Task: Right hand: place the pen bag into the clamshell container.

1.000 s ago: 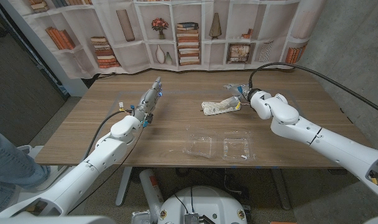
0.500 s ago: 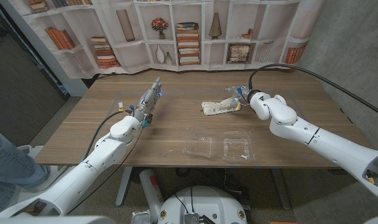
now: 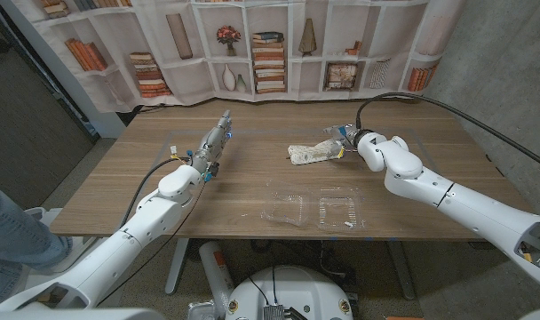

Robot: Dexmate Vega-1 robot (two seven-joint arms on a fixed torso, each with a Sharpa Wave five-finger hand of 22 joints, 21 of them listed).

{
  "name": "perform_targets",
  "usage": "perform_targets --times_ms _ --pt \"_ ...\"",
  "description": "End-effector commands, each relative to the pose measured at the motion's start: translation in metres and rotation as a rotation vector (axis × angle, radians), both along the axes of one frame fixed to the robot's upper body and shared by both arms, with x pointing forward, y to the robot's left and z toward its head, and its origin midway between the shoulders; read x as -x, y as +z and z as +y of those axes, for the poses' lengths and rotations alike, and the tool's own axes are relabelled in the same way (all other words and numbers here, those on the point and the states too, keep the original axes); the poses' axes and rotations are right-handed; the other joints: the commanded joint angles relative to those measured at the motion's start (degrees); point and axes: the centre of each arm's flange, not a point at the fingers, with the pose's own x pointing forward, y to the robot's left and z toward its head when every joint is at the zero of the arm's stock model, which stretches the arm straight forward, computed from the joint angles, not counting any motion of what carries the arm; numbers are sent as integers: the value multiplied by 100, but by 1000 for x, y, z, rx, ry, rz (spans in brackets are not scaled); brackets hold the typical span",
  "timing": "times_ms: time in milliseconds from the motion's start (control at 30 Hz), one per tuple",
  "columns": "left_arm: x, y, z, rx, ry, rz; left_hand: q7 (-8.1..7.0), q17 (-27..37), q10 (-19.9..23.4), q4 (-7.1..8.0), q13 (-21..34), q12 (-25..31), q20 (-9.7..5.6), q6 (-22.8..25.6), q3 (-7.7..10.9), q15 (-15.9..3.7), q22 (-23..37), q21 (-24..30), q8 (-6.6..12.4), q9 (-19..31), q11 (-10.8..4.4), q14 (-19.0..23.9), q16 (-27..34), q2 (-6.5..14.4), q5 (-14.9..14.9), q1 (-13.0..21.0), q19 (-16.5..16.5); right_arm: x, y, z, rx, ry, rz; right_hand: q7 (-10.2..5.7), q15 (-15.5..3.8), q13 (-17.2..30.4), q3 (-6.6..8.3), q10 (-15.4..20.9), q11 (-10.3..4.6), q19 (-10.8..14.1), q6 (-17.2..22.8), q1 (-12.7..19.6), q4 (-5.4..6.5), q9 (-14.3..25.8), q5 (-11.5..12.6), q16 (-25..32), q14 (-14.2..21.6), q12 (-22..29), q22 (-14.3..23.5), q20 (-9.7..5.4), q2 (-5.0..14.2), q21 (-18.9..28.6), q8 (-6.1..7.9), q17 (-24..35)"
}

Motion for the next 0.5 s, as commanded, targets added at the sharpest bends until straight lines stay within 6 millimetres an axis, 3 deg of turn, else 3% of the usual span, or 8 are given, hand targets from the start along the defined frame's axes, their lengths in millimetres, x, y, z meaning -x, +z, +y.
perform_targets --times_ms 33,500 --pt "-4 -1 -5 -5 -2 11 -6 19 -2 2 25 -3 53 23 -41 3 27 -3 4 30 -26 -243 -4 44 -13 2 -617 -6 -7 -7 -9 -26 10 -48 -33 16 14 135 -35 87 119 73 38 12 -5 27 123 53 12 -14 -3 -8 45 25" --pt "-7 0 -5 -9 -3 15 -14 20 -7 2 25 -6 76 26 -54 0 27 -9 2 30 -36 -246 -6 52 -15 6 -621 -15 -15 -7 -6 -54 2 -129 -144 17 34 494 -149 174 439 90 63 10 -26 42 361 155 21 -19 50 -67 96 33"
